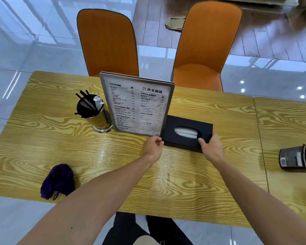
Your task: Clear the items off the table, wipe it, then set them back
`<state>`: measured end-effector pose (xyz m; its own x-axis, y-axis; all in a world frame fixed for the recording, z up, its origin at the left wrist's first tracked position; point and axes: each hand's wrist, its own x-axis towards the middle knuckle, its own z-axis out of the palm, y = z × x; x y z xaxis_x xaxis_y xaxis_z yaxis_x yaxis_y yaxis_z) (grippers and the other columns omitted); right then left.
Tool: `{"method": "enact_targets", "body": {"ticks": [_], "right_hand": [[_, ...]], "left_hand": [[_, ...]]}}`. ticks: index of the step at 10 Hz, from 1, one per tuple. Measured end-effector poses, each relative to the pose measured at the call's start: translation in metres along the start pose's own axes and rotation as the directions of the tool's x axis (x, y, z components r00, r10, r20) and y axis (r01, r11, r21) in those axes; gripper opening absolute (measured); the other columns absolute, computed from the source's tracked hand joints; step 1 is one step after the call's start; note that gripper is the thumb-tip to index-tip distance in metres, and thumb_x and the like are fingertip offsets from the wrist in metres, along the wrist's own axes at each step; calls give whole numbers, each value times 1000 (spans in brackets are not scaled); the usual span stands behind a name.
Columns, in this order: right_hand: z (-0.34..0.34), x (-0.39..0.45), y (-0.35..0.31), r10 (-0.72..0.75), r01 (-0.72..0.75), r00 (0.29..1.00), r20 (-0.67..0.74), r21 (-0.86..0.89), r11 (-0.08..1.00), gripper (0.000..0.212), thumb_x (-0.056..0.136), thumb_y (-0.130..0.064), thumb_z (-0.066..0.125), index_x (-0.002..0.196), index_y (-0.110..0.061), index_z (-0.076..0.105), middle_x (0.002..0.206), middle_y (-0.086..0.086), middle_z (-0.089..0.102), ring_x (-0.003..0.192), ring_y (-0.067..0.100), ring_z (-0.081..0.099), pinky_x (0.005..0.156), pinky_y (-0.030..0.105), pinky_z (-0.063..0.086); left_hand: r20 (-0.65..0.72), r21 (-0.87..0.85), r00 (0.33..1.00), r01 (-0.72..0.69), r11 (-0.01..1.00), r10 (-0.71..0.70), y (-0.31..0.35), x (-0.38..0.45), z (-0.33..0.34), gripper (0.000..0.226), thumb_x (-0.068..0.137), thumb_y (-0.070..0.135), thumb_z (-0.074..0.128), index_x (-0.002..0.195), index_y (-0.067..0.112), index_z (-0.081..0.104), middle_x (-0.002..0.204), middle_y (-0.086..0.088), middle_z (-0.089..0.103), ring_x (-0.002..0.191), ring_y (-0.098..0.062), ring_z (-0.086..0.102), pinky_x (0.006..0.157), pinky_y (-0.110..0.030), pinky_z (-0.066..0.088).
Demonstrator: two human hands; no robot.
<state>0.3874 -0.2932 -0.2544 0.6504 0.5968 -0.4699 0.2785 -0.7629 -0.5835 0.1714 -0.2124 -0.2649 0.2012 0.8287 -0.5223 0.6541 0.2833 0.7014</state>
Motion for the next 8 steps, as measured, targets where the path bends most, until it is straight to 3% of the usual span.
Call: {"method": "enact_targets", "body": {"ticks": [3, 4, 5, 6, 7, 8], "right_hand": [[2, 2, 1, -5, 5, 1000, 4, 1, 1000, 54, 100, -27, 62, 145, -5, 40, 140, 14, 54, 128, 33, 52, 102, 46, 49], [7, -4, 0, -24, 21, 999, -29, -97, 995, 69, 101, -39, 55, 154, -4, 27, 151, 19, 42, 137, 37, 43, 108, 51, 44], [21, -25, -13, -255, 212, 962, -100, -319, 924, 70, 103, -40, 50, 158, -5, 23, 156, 21, 34, 145, 37, 32, 116, 52, 33], [41, -52, -36, -415, 398, 908, 58, -428, 812, 63, 102, -39, 51, 156, -11, 33, 156, 15, 39, 147, 31, 31, 118, 48, 30], [61, -70, -63, -321, 447, 891, 320, -505, 738, 67, 100, -47, 49, 158, -21, 29, 161, 9, 35, 150, 29, 27, 118, 48, 28], [79, -85, -91, -266, 489, 860, 436, -552, 675, 67, 97, -53, 46, 157, -27, 31, 163, 8, 32, 151, 33, 23, 118, 52, 27]], "left_hand": [[70, 8, 997, 5, 1000, -6, 2, -1, -6, 34, 95, 13, 67, 129, 6, 64, 129, -7, 67, 118, -19, 61, 92, -21, 44], [142, 73, 990, -30, 997, 19, 4, 0, -15, 43, 94, 15, 68, 135, 6, 59, 134, -7, 64, 124, -22, 59, 102, -28, 47], [181, 194, 981, -100, 976, 65, 3, 1, -33, 49, 95, 23, 67, 141, 11, 54, 138, -7, 61, 126, -24, 58, 105, -37, 48], [257, 405, 964, -173, 898, 69, 3, 2, -58, 54, 95, 34, 63, 144, 15, 49, 138, -7, 61, 121, -25, 60, 101, -41, 50], [324, 589, 945, -239, 772, 45, 4, 5, -85, 57, 93, 37, 64, 143, 14, 49, 141, -9, 57, 127, -28, 56, 103, -43, 48], [365, 660, 930, -294, 692, 47, 3, 5, -114, 57, 92, 35, 67, 141, 13, 48, 142, -10, 55, 127, -29, 55, 102, -43, 48]]}}
